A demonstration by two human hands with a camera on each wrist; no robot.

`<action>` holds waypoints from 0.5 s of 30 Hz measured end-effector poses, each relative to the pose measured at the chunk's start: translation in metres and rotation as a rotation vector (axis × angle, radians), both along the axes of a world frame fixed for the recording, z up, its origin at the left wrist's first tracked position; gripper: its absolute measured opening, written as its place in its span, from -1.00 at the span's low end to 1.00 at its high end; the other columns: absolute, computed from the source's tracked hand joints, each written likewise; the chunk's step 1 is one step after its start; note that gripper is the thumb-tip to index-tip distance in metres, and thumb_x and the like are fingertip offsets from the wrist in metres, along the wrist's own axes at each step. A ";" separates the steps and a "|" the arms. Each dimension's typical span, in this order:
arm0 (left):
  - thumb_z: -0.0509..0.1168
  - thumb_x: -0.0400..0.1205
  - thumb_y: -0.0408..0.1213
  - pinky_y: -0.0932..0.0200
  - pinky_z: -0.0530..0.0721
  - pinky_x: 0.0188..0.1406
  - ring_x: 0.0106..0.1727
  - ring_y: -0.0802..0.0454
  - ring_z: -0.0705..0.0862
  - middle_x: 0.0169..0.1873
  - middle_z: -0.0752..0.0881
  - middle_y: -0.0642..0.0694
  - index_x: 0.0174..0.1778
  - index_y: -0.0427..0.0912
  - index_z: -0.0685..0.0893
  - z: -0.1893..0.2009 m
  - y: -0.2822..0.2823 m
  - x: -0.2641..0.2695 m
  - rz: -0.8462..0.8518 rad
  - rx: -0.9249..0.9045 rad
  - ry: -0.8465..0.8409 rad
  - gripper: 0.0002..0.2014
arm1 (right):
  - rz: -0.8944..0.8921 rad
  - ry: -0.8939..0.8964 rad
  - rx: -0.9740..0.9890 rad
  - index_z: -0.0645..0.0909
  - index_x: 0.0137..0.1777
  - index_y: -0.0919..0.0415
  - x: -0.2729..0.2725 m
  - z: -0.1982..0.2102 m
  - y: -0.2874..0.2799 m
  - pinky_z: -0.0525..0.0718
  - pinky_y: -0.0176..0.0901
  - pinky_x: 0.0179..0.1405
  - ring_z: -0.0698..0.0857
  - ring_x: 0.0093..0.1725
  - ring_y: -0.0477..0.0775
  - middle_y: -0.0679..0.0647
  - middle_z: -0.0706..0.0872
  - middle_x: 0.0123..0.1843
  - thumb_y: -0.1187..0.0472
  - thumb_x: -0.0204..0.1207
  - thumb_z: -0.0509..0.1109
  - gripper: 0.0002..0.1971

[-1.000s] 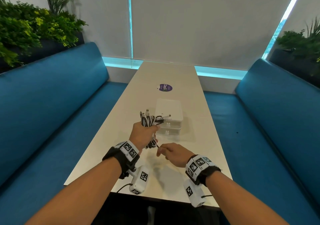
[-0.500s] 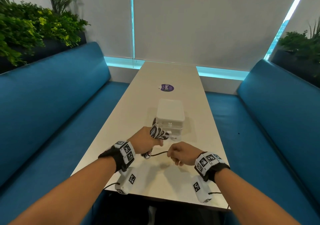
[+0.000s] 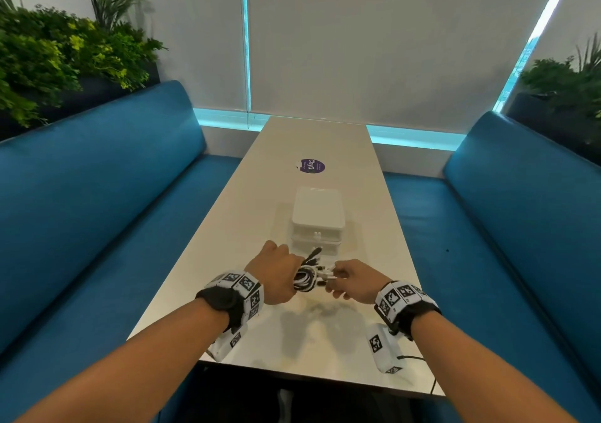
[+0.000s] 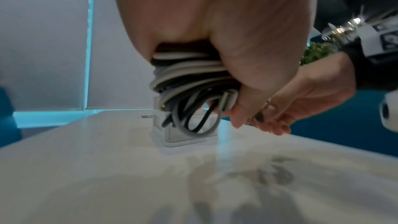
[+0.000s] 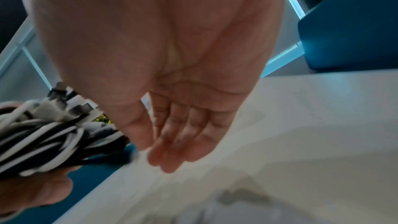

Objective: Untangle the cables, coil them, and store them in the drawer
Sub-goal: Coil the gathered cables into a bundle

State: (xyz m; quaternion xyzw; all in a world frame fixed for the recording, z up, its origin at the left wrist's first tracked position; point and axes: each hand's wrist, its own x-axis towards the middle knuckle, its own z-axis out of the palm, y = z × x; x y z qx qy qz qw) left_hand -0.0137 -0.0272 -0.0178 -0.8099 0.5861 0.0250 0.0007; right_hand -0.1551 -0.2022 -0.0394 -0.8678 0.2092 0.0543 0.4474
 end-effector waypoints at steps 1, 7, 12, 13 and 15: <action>0.27 0.56 -0.16 0.04 0.45 0.06 0.01 -0.17 0.54 -0.13 0.61 -0.09 0.01 0.02 0.54 0.002 0.000 0.000 -0.017 0.030 -0.045 -0.87 | -0.011 0.030 -0.054 0.68 0.01 0.09 0.001 -0.001 -0.006 0.72 -0.01 0.07 0.75 -0.07 0.03 0.04 0.81 -0.04 0.29 0.57 0.33 -0.87; 0.27 0.62 -0.35 0.00 0.48 -0.29 -0.10 -0.23 0.70 -0.03 0.72 -0.12 0.21 -0.12 0.53 0.012 -0.004 -0.011 -0.248 0.093 -0.244 -0.75 | -0.005 -0.073 -0.070 0.66 0.27 -0.03 0.020 0.034 -0.005 0.56 0.10 0.39 0.67 0.25 -0.03 -0.09 0.72 0.23 -0.46 0.45 0.21 -0.38; 0.16 0.71 -0.32 0.03 0.50 0.08 0.16 -0.16 0.65 0.34 0.64 -0.11 0.34 -0.18 0.59 0.018 -0.015 -0.019 -0.347 -0.012 -0.216 -0.71 | 0.339 0.154 0.117 0.55 0.47 -0.06 0.035 0.045 0.019 0.47 0.04 0.50 0.64 0.40 0.02 -0.04 0.69 0.40 -0.39 0.34 0.51 -0.25; 0.17 0.68 -0.32 0.05 0.51 0.04 0.10 -0.12 0.66 0.24 0.69 -0.10 0.31 -0.18 0.60 0.020 -0.015 -0.017 -0.382 -0.040 -0.244 -0.71 | 0.343 0.179 0.206 0.57 0.46 0.04 0.036 0.040 0.019 0.49 0.10 0.50 0.66 0.39 0.09 0.04 0.71 0.38 -0.33 0.33 0.56 -0.25; 0.15 0.56 -0.30 0.09 0.55 -0.22 -0.20 -0.03 0.66 -0.10 0.74 -0.04 0.07 -0.14 0.67 0.020 -0.012 -0.011 -0.464 -0.056 -0.356 -0.75 | 0.317 0.207 0.238 0.68 0.31 0.20 0.035 0.032 0.021 0.55 0.17 0.47 0.71 0.32 0.19 0.17 0.77 0.26 -0.31 0.23 0.62 -0.24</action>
